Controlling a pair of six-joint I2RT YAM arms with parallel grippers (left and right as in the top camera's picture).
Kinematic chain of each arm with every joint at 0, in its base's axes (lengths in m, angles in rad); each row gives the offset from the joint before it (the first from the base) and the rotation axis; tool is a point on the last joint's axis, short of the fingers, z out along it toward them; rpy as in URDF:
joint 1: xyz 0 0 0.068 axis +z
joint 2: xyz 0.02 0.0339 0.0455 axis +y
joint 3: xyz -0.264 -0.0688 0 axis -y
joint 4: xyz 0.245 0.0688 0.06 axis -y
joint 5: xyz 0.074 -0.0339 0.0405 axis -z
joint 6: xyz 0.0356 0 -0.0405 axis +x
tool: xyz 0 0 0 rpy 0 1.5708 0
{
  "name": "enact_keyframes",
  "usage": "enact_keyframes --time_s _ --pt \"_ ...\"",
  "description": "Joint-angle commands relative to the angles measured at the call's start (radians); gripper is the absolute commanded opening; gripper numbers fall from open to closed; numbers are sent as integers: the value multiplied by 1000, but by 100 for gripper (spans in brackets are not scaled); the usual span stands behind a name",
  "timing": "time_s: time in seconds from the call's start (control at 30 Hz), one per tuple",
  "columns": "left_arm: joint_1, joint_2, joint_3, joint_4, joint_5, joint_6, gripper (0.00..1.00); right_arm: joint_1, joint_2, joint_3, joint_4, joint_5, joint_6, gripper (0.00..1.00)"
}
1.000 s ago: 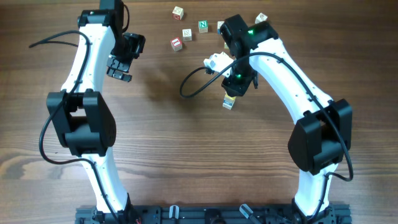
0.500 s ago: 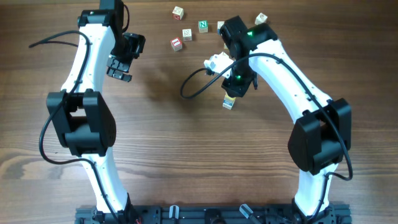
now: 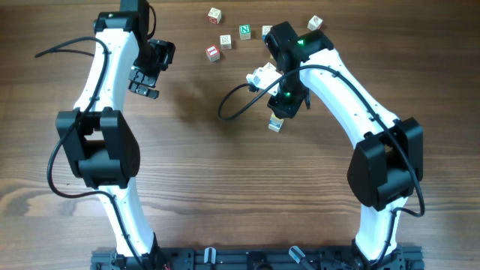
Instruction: Form a tower
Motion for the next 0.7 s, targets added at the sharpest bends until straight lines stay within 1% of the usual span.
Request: enact_keyframes --time_s 0.0,0.33,0.5,0.67 --pt "4 -30 -5 0 -10 12 100 2 14 -3 3 3 -18 28" --pt "4 -30 -5 0 -10 12 100 2 14 -3 6 -1 -20 29" --pt "4 -30 -5 0 -10 12 100 2 14 -3 7 -13 -20 32" --pt "4 -30 -5 0 -10 12 100 2 14 -4 6 -20 -20 33"
